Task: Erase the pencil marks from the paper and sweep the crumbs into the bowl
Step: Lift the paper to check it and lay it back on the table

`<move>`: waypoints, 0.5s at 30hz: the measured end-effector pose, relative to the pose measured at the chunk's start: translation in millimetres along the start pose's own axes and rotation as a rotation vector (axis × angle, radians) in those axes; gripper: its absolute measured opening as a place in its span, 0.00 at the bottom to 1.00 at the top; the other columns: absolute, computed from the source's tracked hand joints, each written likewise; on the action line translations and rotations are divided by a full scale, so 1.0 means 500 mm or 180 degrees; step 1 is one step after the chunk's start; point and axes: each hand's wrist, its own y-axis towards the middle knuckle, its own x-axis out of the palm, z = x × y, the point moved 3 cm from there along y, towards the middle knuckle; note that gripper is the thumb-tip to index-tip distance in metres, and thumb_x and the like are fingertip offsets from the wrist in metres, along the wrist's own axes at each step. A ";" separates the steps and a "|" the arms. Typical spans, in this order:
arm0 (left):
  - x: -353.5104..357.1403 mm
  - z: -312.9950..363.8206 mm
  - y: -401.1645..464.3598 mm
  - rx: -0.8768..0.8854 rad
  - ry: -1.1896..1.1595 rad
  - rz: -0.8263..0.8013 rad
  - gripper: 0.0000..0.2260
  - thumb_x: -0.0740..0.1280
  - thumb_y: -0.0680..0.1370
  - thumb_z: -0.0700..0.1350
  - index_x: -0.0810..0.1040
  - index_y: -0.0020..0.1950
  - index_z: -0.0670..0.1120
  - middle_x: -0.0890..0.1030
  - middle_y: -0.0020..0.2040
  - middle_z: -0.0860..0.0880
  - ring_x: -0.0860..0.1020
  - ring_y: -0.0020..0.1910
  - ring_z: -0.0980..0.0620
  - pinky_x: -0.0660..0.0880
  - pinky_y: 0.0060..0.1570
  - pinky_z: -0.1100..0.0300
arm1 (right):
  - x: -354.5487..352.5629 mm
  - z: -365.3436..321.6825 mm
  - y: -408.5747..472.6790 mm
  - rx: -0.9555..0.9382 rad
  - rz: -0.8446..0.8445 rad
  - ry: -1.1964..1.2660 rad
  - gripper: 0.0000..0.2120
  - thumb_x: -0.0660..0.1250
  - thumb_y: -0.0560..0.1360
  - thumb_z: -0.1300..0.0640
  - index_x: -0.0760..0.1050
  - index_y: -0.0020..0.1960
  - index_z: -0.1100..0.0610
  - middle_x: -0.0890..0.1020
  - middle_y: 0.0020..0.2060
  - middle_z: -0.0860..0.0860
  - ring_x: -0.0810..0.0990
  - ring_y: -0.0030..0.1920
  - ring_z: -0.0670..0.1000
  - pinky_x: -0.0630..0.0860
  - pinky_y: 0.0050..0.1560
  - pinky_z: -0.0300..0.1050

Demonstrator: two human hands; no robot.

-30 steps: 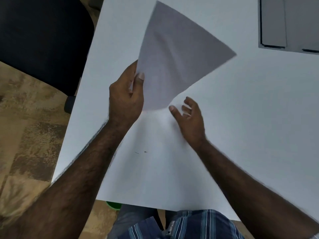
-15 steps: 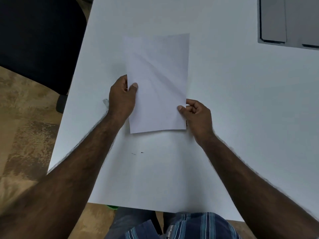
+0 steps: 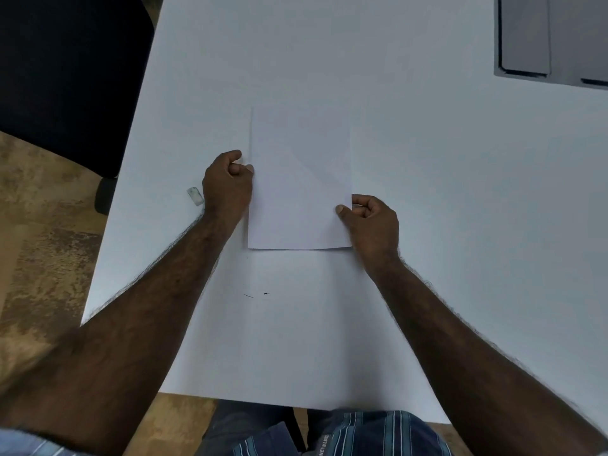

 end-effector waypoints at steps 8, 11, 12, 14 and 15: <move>-0.015 -0.019 -0.015 0.0018 -0.0260 0.0018 0.20 0.69 0.78 0.46 0.80 0.69 0.43 0.87 0.55 0.46 0.85 0.56 0.48 0.80 0.65 0.58 | -0.003 -0.016 -0.019 -0.0143 0.0081 -0.0206 0.16 0.80 0.76 0.51 0.84 0.61 0.54 0.88 0.43 0.47 0.87 0.48 0.47 0.83 0.60 0.48; -0.014 -0.012 -0.045 0.0544 0.0058 0.0126 0.17 0.69 0.82 0.41 0.79 0.71 0.40 0.84 0.61 0.44 0.82 0.58 0.51 0.77 0.63 0.65 | -0.010 -0.029 -0.037 -0.0344 0.0234 -0.0693 0.17 0.78 0.78 0.46 0.83 0.62 0.53 0.85 0.43 0.45 0.83 0.47 0.44 0.78 0.56 0.39; -0.012 -0.011 -0.055 0.0794 0.0160 0.0123 0.17 0.69 0.82 0.41 0.78 0.71 0.39 0.83 0.63 0.43 0.82 0.60 0.49 0.77 0.66 0.61 | -0.013 -0.033 -0.043 -0.0500 0.0358 -0.0941 0.18 0.77 0.78 0.44 0.82 0.63 0.53 0.85 0.47 0.45 0.83 0.50 0.46 0.77 0.57 0.41; -0.002 -0.016 -0.068 0.1361 0.0555 0.0062 0.18 0.68 0.83 0.41 0.77 0.73 0.38 0.81 0.69 0.40 0.80 0.68 0.43 0.74 0.72 0.52 | -0.011 -0.040 -0.047 -0.1143 0.0634 -0.1457 0.17 0.75 0.79 0.45 0.83 0.63 0.54 0.84 0.55 0.49 0.82 0.56 0.52 0.75 0.59 0.47; 0.005 -0.016 -0.069 0.1677 0.0836 -0.0012 0.19 0.66 0.84 0.41 0.75 0.75 0.36 0.79 0.72 0.39 0.77 0.72 0.40 0.71 0.75 0.49 | -0.004 -0.045 -0.045 -0.1563 0.0732 -0.1672 0.16 0.73 0.80 0.46 0.83 0.63 0.56 0.83 0.57 0.51 0.82 0.58 0.55 0.75 0.60 0.50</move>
